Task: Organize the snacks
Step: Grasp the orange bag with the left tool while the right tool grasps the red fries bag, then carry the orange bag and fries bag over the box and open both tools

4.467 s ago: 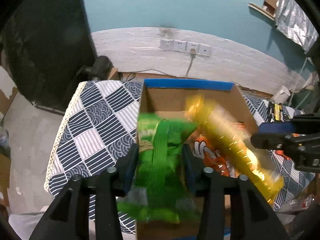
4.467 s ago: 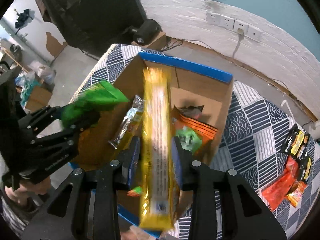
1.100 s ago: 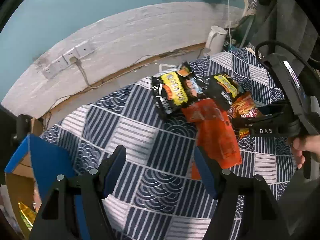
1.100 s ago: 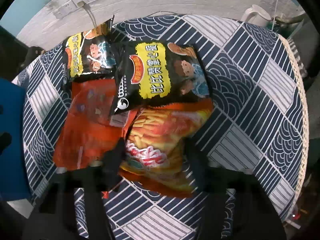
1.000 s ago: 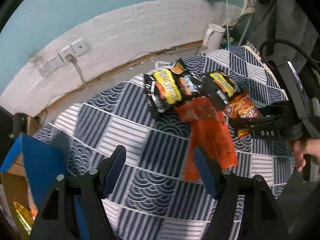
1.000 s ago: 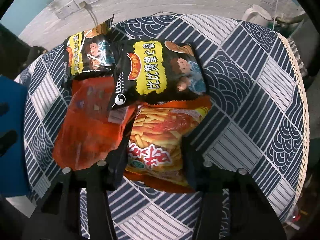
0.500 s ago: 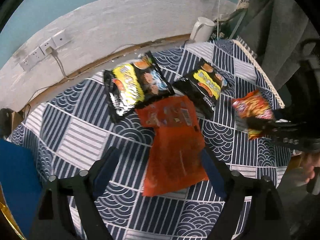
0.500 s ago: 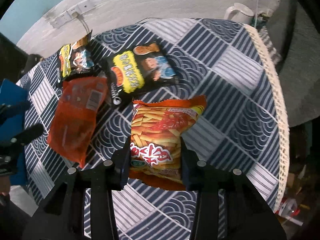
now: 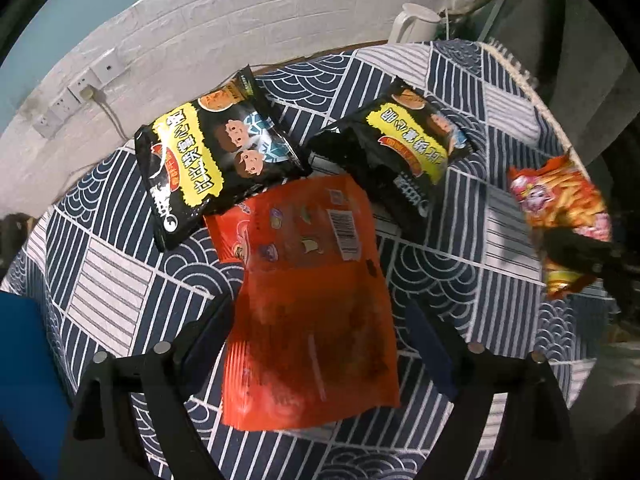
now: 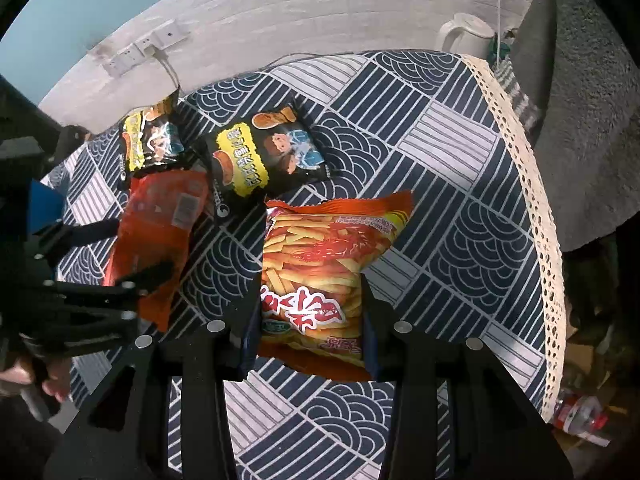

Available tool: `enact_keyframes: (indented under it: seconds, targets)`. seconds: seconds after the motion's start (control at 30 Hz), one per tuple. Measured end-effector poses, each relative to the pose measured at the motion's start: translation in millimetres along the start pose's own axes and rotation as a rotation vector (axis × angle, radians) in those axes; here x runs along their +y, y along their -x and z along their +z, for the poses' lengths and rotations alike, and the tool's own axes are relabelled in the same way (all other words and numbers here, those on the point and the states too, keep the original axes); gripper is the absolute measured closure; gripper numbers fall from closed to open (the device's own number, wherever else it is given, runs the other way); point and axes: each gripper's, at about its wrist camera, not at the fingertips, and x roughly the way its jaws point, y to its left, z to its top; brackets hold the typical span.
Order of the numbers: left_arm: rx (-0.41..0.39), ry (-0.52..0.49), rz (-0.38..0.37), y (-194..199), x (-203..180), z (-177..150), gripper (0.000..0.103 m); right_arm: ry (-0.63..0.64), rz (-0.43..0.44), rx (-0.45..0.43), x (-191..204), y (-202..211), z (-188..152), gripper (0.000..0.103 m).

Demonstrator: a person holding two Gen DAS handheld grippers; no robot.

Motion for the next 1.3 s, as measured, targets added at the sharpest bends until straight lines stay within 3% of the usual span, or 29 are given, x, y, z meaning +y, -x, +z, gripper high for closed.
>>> enact_keyframes:
  seconds: [0.27, 0.3, 0.33, 0.67, 1.17, 1.3]
  targets:
    - [0.029, -0.052, 0.045, -19.0, -1.7, -6.1, 0.014, -0.008, 0.013, -0.008, 2.0, 1.8, 2.1, 0.063]
    - [0.048, -0.045, 0.036, -23.6, 0.2, -8.5, 0.02, -0.008, 0.014, -0.007, 1.9, 1.4, 2.2, 0.063]
    - [0.054, -0.034, 0.033, -24.9, 2.5, -9.4, 0.02, -0.007, 0.014, -0.005, 2.2, 0.5, 2.5, 0.063]
    - [0.006, -0.012, -0.019, -1.7, 19.9, -22.6, 0.064, 0.011, 0.003, -0.004, 7.9, 1.7, 3.5, 0.063]
    - [0.008, -0.05, 0.002, 24.9, 36.2, -65.0, 0.068, 0.067, 0.021, -0.013, 39.0, 10.9, -3.0, 0.063]
    - [0.012, -0.046, 0.003, 34.8, 35.3, -78.3, 0.068, 0.057, 0.098, -0.019, 50.5, 8.3, -2.6, 0.063]
